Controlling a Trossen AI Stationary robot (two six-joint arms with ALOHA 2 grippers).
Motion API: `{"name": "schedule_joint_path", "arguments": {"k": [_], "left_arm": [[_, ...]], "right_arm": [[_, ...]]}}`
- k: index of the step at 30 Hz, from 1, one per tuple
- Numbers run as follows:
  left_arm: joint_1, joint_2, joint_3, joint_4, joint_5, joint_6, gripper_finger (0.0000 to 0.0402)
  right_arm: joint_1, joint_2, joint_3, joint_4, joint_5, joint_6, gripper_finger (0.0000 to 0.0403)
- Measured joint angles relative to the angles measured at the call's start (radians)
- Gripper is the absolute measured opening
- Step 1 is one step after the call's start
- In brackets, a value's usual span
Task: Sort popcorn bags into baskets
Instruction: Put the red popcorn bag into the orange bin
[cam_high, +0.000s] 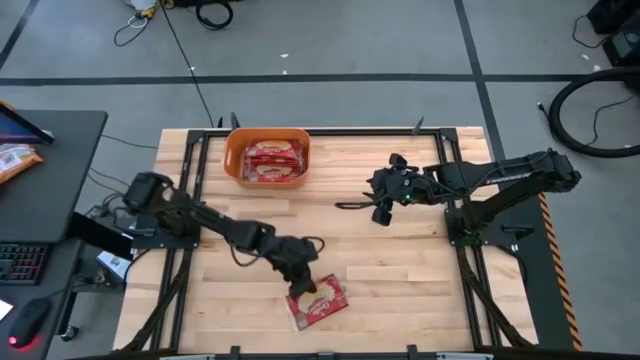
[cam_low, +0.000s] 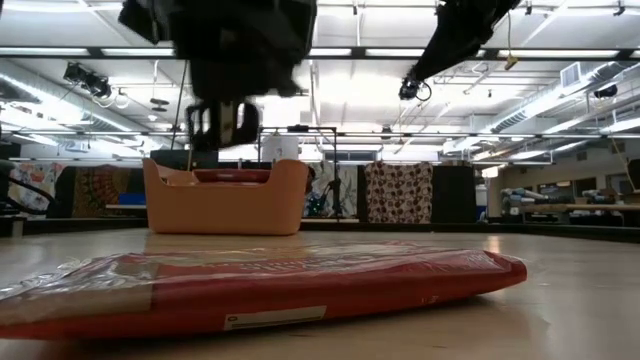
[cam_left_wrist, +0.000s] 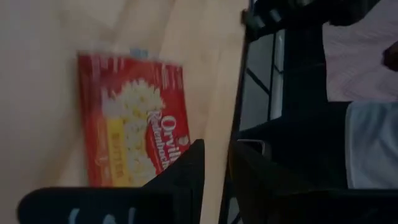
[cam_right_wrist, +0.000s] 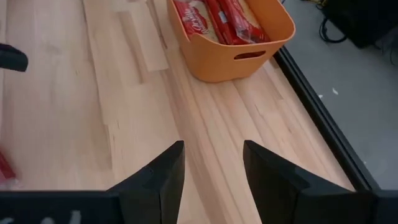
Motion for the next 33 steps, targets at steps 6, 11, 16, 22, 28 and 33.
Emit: {"name": "schedule_joint_path", "arguments": {"k": [6,11,16,22,28,33], "left_arm": [[-0.047,0.11,-0.001,0.029,0.0,-0.124,0.0078],[-0.067,0.178,-0.002,0.017,0.0,-0.142,0.0078],[-0.065,0.203,0.002,-0.029,-0.039,-0.126,0.0077],[-0.032,0.14,0.002,-0.199,-0.197,-0.008,0.0054],[0.058,0.064,0.001,-0.557,-0.453,0.124,0.002],[0.161,0.002,-0.006,-0.655,-0.552,0.294,0.001]], "right_arm": [[0.0,0.0,0.0,-0.008,-0.022,-0.034,0.0169],[0.0,0.0,0.0,-0.048,-0.035,-0.081,0.0169],[0.002,-0.002,0.0,-0.059,-0.035,-0.075,0.0169],[0.002,-0.002,0.0,-0.058,-0.035,-0.062,0.0169],[0.002,-0.003,0.0,-0.051,-0.064,-0.02,0.0169],[0.004,-0.003,0.0,-0.059,-0.11,-0.017,0.0169]]}}
